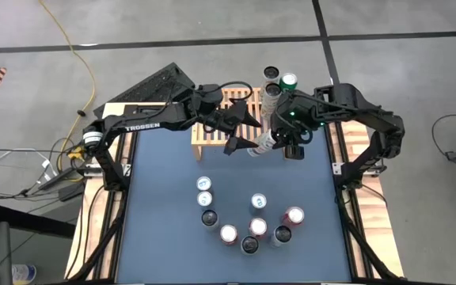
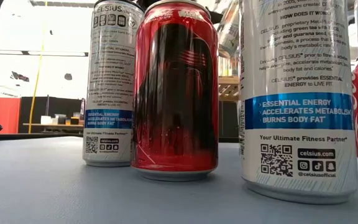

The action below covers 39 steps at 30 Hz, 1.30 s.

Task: Place canned beverage on shelf
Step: Put the white-yellow soda can on the shelf aligned with the other white-yellow soda can

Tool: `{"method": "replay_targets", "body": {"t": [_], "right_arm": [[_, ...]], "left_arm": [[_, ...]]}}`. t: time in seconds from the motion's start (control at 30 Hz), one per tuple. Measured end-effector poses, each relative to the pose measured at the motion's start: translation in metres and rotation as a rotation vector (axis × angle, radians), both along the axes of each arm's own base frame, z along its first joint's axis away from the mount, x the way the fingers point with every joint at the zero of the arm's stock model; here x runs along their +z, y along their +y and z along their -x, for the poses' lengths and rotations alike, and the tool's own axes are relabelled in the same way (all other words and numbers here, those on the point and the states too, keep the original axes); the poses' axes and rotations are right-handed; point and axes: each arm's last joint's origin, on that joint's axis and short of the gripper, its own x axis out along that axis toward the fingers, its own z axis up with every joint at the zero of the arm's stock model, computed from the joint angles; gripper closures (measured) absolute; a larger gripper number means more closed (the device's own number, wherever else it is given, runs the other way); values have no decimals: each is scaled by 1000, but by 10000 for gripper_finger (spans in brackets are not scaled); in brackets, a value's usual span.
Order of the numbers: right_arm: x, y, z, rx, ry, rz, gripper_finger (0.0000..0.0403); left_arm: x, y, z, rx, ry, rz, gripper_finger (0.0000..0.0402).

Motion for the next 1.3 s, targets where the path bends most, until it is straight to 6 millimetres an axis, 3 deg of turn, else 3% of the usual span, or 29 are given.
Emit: {"method": "replay_targets", "body": {"t": [0.57, 0.8, 1.3], "right_arm": [[-7, 7, -16, 70, 5, 20, 249], [-7, 7, -15, 71, 7, 16, 249], [-6, 16, -16, 110, 2, 23, 249]], "left_arm": [[-14, -5, -14, -56, 26, 60, 50], [-13, -6, -24, -91, 32, 88, 77], [-13, -14, -24, -126, 51, 78, 151]]}}
